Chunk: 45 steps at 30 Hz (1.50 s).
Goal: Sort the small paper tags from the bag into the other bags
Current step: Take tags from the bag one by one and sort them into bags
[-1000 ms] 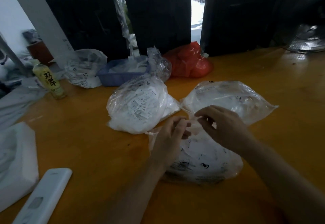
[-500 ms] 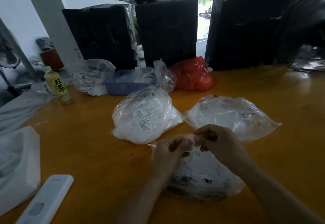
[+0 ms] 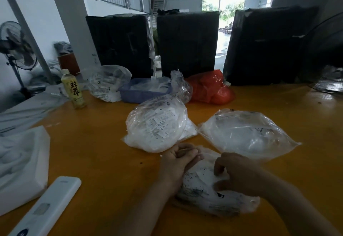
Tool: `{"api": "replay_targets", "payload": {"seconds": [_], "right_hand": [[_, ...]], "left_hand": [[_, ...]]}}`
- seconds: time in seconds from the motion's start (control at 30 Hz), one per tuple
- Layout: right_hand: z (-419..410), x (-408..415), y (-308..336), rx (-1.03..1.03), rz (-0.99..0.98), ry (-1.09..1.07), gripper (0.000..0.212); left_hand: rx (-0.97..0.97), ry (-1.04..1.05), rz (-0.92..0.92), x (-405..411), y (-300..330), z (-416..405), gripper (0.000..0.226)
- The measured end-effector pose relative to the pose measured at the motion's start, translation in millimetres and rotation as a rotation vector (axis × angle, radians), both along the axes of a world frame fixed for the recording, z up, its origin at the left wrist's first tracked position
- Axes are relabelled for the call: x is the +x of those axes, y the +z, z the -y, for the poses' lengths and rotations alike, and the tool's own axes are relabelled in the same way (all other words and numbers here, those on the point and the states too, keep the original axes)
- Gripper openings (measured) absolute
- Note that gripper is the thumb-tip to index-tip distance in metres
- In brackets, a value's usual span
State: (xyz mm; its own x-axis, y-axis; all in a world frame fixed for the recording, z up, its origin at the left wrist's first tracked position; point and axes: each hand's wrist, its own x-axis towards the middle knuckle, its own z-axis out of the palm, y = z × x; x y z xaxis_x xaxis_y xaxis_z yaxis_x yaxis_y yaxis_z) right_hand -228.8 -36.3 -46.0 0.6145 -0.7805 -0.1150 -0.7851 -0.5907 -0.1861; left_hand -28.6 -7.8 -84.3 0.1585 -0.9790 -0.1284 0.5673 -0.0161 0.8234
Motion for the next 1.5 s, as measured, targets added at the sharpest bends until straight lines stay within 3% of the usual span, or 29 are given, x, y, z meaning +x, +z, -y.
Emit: {"api": "replay_targets", "payload": {"seconds": [0.17,0.33,0.4,0.53,0.67,0.9,1.03,1.27,1.5], "right_hand": [[6,-5,5,-0.028,0.149,-0.041,0.016],[16,-7,-1,0.092,0.851,-0.384,0.011],[16,-5,-4,0.19,1.036,-0.445,0.006],[16,1,-6,0.205,1.147,-0.473,0.006],[9,6,-5,0.182,1.22,-0.391,0.012],[5,9,-3,0.132,1.266,-0.414,0.003],[6,11,-7,0.027,1.131,-0.371,0.01],[4,14,-11,-0.21,0.878,-0.328,0.004],[8,16,-17,-0.246,0.738,-0.309,0.009]], "left_hand": [[-0.03,-0.02,-0.036,0,-2,0,0.025],[-0.003,-0.037,0.092,3,-1,-1,0.031],[0.005,-0.031,0.067,4,0,0,0.033],[0.0,-0.045,-0.095,5,0,2,0.027],[-0.014,-0.059,-0.074,6,-1,4,0.02],[-0.017,-0.065,-0.073,6,-3,4,0.02],[-0.012,-0.088,-0.075,8,-2,3,0.02],[-0.018,-0.09,-0.063,6,0,2,0.016],[-0.015,-0.092,-0.052,4,-2,1,0.021]]}}
